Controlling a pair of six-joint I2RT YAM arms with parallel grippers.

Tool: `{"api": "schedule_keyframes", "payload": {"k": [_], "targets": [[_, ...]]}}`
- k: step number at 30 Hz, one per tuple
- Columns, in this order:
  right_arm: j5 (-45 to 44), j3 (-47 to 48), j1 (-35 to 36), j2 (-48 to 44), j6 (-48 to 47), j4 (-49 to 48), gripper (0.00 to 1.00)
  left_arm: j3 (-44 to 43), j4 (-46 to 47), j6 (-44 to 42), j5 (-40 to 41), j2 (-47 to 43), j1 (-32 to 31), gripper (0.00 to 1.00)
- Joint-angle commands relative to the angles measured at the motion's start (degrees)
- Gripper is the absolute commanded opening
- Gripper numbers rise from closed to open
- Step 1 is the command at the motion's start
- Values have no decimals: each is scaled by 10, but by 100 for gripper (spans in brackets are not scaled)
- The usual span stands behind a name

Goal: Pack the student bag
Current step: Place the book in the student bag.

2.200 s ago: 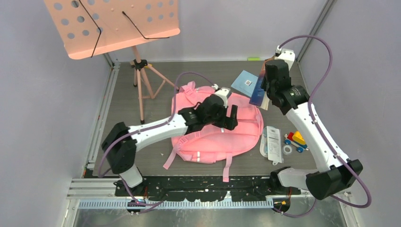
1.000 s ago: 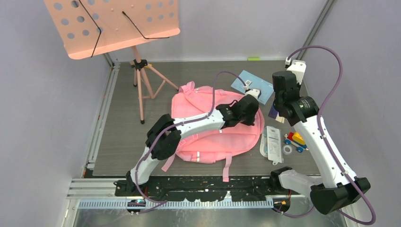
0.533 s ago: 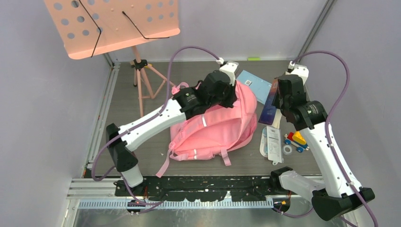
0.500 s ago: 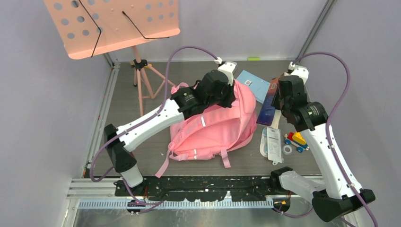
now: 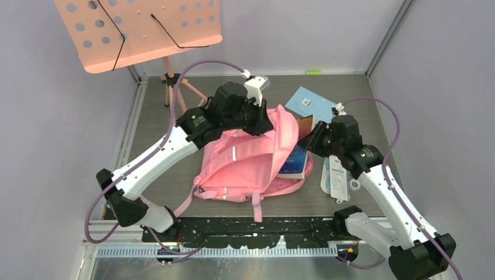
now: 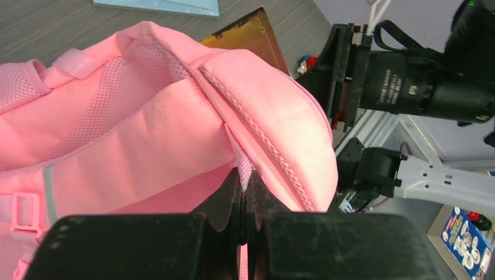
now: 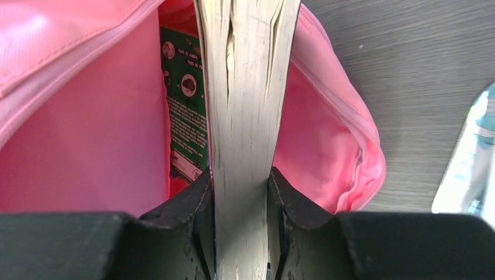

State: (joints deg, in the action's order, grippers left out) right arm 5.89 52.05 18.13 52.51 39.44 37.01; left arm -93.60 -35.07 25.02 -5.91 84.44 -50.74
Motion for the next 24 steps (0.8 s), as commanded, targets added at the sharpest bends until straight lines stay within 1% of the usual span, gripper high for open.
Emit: {"api": "schedule_keyframes", "payload": {"k": [1,6,8,10,13,17,21,24], "targets": [[82,-20,13,-8,79,-223,0,-24,-16,-12,-42,-47,16,0],[45,-54,57,3,116,-331,0,-25,-35,-12,-41,-59,27,0],[23,-56,86,17,123,-359,0,-24,-35,-11,-39,-61,28,0],[7,-50,113,39,124,-366,1,-24,-35,-11,-39,-59,28,0],[0,-49,143,68,130,-404,0,-24,-35,-12,-39,-58,29,0],[-35,-82,184,90,133,-468,0,-19,-29,-12,-45,-56,30,0],[-57,-122,193,135,144,-561,0,-13,-19,-10,-55,-54,30,0],[-73,-127,198,168,151,-607,0,-7,-15,-9,-58,-54,30,0]]}}
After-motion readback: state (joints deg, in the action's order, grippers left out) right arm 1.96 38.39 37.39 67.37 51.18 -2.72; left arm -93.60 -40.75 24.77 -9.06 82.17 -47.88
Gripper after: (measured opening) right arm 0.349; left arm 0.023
